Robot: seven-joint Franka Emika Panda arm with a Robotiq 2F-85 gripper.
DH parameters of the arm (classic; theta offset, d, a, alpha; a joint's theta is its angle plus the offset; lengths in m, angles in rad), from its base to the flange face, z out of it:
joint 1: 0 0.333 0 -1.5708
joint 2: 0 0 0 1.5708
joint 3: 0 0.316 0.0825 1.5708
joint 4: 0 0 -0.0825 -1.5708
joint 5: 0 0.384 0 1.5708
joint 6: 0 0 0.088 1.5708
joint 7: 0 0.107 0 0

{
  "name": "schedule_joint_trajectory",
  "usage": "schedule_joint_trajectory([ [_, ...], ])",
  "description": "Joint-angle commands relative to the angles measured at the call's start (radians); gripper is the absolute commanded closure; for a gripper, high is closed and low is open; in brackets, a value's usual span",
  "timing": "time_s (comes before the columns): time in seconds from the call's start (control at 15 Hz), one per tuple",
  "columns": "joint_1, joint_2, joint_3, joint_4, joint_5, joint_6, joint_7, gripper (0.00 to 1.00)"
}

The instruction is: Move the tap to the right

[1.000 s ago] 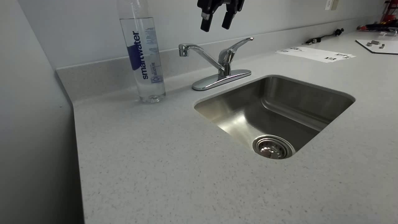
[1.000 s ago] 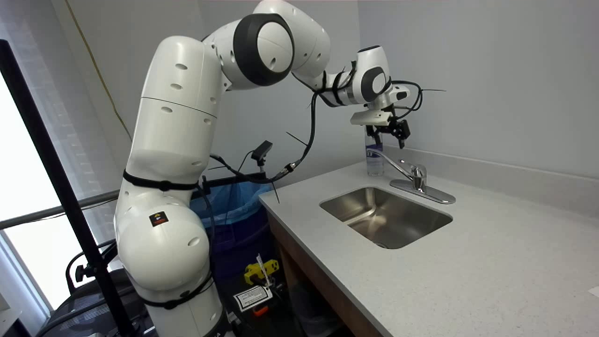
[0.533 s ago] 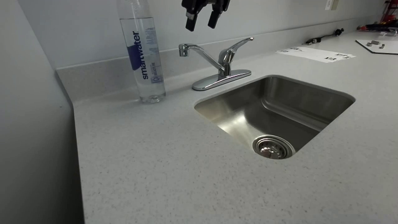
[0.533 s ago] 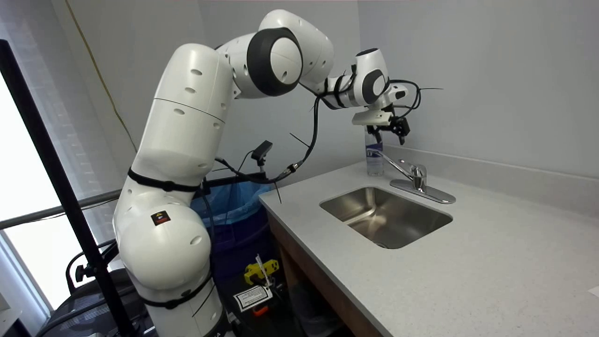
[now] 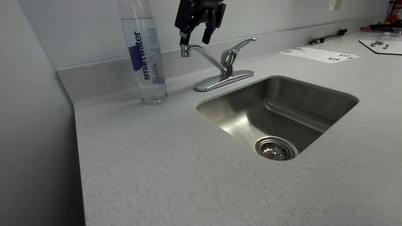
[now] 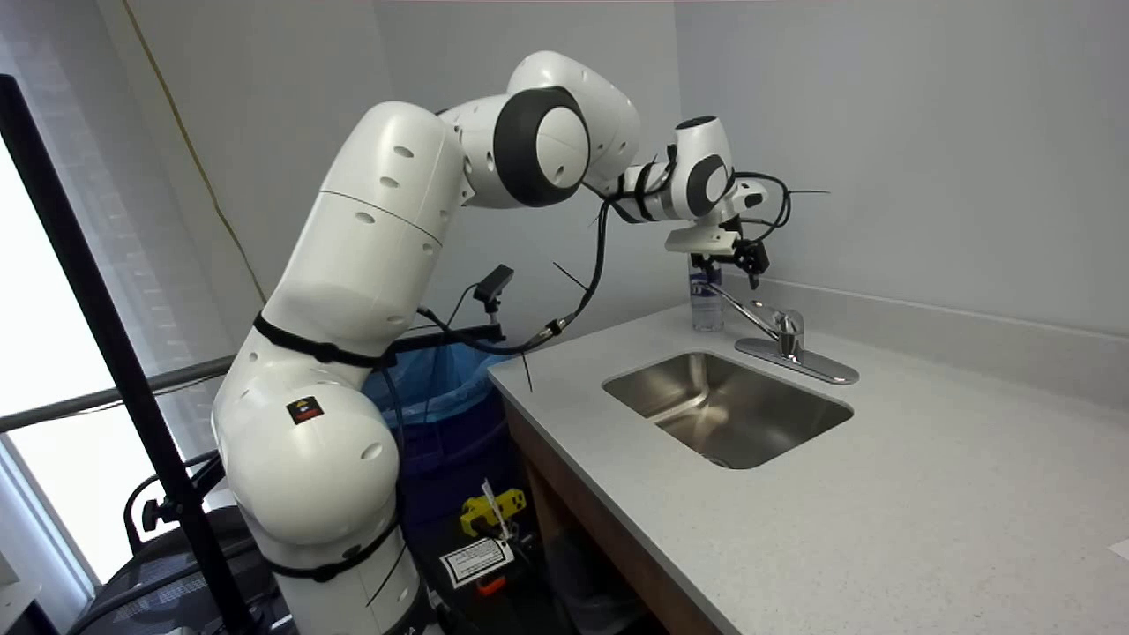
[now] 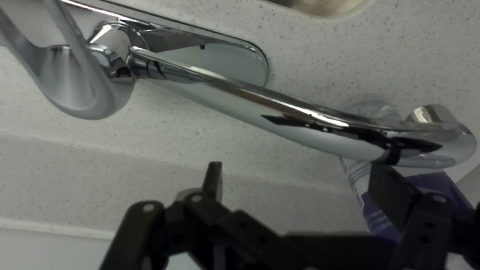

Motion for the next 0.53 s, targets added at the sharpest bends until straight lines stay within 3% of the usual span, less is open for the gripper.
schedule_joint_trajectory([
  [0.0,0.008,0.049,0.011,0.069,0.025,-0.027,-0.033,0.0],
  [0.47,-0.007,-0.01,0.076,-0.022,0.102,-0.054,-0.087,0.0],
])
